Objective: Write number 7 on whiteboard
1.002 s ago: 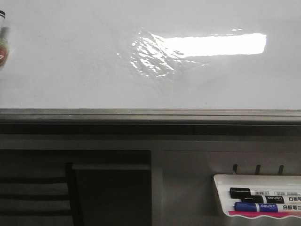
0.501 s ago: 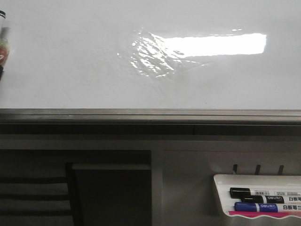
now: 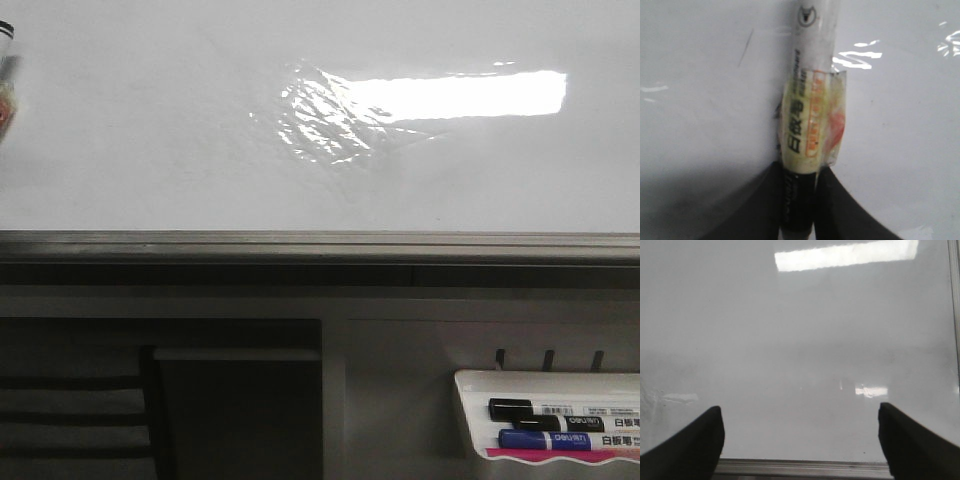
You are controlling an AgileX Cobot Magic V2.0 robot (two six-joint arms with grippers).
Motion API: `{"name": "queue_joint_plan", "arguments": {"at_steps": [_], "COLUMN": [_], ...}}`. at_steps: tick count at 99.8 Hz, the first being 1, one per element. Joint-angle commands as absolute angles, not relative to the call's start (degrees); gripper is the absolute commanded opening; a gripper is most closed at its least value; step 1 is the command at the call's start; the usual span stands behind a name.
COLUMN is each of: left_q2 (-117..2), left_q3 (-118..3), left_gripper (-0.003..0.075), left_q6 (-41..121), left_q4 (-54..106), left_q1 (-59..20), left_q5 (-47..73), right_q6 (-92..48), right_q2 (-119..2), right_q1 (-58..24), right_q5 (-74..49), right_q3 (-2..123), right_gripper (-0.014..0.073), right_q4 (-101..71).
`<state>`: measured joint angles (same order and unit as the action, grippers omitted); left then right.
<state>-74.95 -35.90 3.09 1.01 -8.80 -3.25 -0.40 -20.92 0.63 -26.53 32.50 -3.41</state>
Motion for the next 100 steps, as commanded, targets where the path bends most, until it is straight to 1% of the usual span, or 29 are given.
{"name": "queue_joint_plan", "arguments": {"at_steps": [1,9,15,21,22,36,40,48,55,69,77,88,100], "left_q2": [-73.83,-73.71,-73.47,-72.92,-72.85,-72.49,-72.49,-72.49,-72.49,-73.06,-73.56,-73.77,-74.16], "left_q3": [-37.65,-37.95,-39.44,-42.23,-42.23,-50.98,-52.85,-56.90,-59.55,-65.02,-67.18,-68.64,-69.01], "left_gripper": [0.0033,0.0010,-0.0001,-0.0013,-0.0013,-0.0013,-0.0013,-0.0013,-0.0013,-0.0013,-0.0013,-0.0013,-0.0013], "left_q6": [2.82,2.46,2.34,2.58,2.60,6.21,7.87,13.87,18.86,30.60,38.49,46.67,50.72], "left_q4": [0.93,1.03,1.03,0.80,0.80,0.65,1.00,3.61,7.70,20.05,23.82,26.70,27.13], "left_q1": [-9.16,-9.16,-9.81,-10.87,-11.21,-14.86,-15.86,-18.33,-19.42,-20.93,-22.06,-25.00,-29.33], "left_q5": [-7.08,-5.82,-1.42,6.98,6.98,26.99,30.17,39.04,43.58,52.77,58.50,61.34,61.48], "right_q6": [-0.76,-0.76,-0.76,-0.76,-0.76,-1.84,-3.14,-8.89,-15.47,-29.30,-39.21,-52.88,-59.72], "right_q2": [-21.94,-22.74,-23.99,-26.36,-26.65,-33.39,-35.26,-39.77,-43.09,-50.48,-54.61,-60.20,-64.88], "right_q1": [0.67,0.67,0.67,0.67,0.67,0.67,0.67,0.67,0.67,0.67,0.58,-1.34,-6.20], "right_q5": [-22.58,-23.29,-25.53,-29.61,-30.01,-37.78,-39.61,-43.91,-47.06,-52.56,-56.57,-62.51,-64.00], "right_q3": [34.34,34.61,35.74,37.46,37.90,42.87,44.14,47.16,49.27,53.43,55.46,58.66,62.09], "right_gripper": [0.0563,0.0563,0.0563,0.0563,0.0563,0.0563,0.0563,0.0563,0.0563,0.0563,0.0563,0.0563,0.0563], "right_q4": [-3.60,-3.60,-3.73,-4.07,-4.10,-5.13,-5.99,-10.02,-14.78,-29.70,-38.71,-46.19,-47.34]}}
